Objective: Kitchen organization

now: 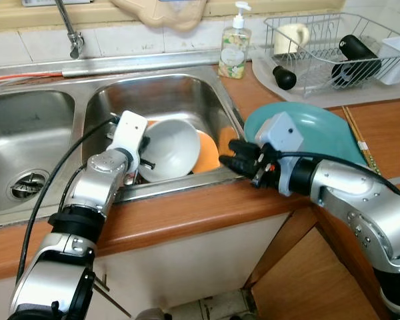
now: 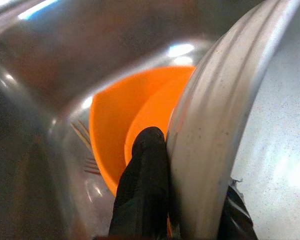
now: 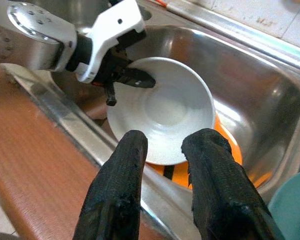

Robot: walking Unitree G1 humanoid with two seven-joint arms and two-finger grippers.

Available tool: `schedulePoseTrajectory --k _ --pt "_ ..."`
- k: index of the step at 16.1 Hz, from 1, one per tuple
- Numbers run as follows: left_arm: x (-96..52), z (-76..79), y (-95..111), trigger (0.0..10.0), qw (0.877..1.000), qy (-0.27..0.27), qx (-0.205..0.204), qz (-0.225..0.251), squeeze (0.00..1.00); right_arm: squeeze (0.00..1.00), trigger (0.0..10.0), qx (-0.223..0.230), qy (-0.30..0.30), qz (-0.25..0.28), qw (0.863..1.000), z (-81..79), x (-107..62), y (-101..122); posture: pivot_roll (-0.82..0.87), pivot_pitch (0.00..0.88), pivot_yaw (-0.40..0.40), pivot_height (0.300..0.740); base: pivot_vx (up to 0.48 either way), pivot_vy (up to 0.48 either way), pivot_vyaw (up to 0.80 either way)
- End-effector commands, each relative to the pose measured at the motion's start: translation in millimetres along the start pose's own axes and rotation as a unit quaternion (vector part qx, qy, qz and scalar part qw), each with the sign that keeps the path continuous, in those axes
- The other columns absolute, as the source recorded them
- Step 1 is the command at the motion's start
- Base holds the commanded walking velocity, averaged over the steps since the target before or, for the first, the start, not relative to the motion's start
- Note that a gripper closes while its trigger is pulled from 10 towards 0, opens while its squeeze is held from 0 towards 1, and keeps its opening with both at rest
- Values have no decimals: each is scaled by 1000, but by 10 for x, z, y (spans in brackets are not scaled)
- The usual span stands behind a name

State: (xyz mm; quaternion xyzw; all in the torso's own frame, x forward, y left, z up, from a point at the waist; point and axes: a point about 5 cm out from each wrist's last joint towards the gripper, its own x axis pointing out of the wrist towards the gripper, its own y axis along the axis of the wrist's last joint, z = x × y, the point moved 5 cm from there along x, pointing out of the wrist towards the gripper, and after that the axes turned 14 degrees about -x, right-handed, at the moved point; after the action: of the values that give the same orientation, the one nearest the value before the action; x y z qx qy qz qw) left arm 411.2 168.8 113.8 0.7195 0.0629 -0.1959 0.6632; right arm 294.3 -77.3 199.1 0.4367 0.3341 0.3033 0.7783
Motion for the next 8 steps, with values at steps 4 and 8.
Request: schedulePoseTrajectory --k 4,8 --pt "12 40 75 10000 1000 -16 15 -6 1000 0 10000 -9 14 -4 1000 -63 -23 6 -65 0 23 740 0 0 0" --pt "3 42 58 10000 1000 -22 13 -7 1000 0 10000 -11 9 -11 1000 -52 -26 -19 -64 0 22 740 0 0 0"
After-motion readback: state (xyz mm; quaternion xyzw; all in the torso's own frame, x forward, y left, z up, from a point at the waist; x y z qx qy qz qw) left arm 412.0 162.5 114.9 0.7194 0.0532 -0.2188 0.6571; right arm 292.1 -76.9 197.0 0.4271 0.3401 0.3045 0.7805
